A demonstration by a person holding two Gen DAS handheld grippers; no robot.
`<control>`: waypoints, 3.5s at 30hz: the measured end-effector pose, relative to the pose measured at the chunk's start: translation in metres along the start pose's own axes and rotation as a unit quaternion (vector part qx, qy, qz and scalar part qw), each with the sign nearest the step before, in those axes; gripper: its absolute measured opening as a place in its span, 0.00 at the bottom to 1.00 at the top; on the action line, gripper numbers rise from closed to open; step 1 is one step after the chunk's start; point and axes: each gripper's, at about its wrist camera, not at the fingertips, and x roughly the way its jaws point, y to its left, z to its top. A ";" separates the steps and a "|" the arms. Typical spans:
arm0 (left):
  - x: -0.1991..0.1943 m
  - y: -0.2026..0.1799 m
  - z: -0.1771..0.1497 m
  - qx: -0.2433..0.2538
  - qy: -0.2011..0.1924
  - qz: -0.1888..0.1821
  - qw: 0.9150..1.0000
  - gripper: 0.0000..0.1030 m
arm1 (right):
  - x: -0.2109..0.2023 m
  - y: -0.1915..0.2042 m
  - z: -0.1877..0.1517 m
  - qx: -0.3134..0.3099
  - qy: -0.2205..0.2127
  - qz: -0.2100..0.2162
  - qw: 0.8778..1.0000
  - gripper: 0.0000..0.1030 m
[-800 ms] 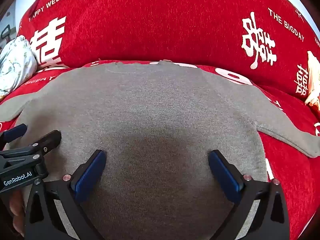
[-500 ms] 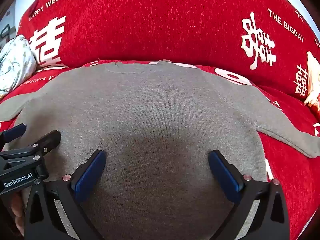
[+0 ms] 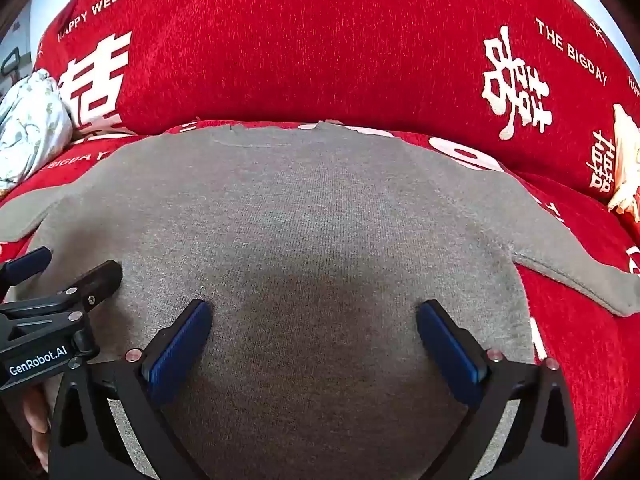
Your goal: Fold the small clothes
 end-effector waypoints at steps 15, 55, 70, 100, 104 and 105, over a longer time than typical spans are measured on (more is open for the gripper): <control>0.002 -0.005 -0.001 0.001 0.004 0.013 1.000 1.00 | 0.001 0.001 0.004 0.001 0.003 -0.007 1.000 0.99; 0.008 -0.002 0.011 0.027 0.048 -0.010 0.998 1.00 | 0.007 -0.002 0.011 0.005 0.040 0.001 0.999 1.00; 0.004 -0.004 0.010 0.010 0.071 0.006 0.997 1.00 | 0.008 -0.008 0.021 -0.009 0.081 0.024 0.996 1.00; -0.034 -0.170 0.060 0.111 0.076 -0.053 0.989 1.00 | -0.035 -0.214 0.040 0.143 0.032 -0.041 0.988 1.00; -0.036 -0.194 0.063 0.117 0.075 -0.063 0.988 1.00 | -0.040 -0.242 0.035 0.160 0.030 -0.053 0.985 1.00; -0.037 -0.200 0.063 0.121 0.076 -0.066 0.988 1.00 | -0.041 -0.248 0.034 0.162 0.030 -0.057 0.985 1.00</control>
